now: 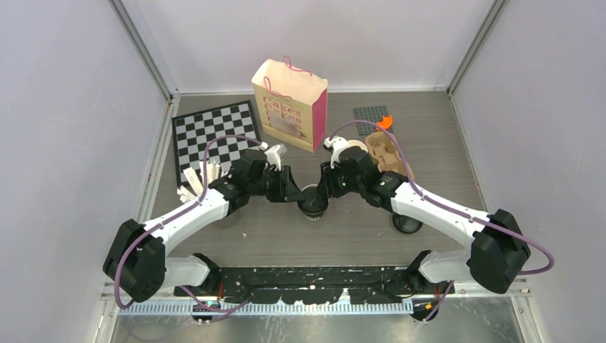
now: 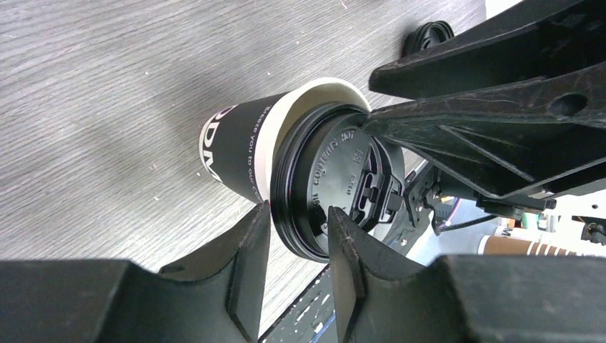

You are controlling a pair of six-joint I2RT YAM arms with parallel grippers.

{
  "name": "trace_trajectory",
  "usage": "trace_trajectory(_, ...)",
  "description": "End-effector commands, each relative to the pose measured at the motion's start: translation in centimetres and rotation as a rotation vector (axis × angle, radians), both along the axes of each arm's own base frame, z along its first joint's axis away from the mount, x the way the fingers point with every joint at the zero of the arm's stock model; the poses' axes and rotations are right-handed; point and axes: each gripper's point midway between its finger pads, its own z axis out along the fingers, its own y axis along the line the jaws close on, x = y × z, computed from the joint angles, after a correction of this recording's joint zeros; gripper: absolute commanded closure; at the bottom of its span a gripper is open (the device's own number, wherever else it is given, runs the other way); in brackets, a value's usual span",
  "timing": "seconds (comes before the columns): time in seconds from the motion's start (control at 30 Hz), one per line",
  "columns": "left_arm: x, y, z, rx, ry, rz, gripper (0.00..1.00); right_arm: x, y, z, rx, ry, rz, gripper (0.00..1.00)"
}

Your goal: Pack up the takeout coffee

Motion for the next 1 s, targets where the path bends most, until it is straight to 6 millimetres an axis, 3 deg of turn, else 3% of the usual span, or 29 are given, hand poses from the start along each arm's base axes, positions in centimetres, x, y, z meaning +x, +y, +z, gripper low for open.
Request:
trace_trajectory(0.0,0.8,-0.2,1.6,0.012,-0.067,-0.018,0.65,0.5,-0.4,3.3,0.028,-0.039,-0.038,0.63)
trace_trajectory(0.4,1.7,-0.8,2.3,0.026,-0.090,-0.043,0.86,-0.9,-0.9,4.8,0.074,-0.016,-0.041,0.60)
trace_trajectory(0.6,1.8,-0.7,2.0,0.034,-0.086,-0.038,0.84,-1.8,-0.4,5.0,0.100,0.017,-0.002,0.55)
trace_trajectory(0.97,1.9,-0.8,2.0,0.035,-0.088,-0.037,0.80,-2.6,-0.9,2.5,0.050,0.163,-0.118,0.55)
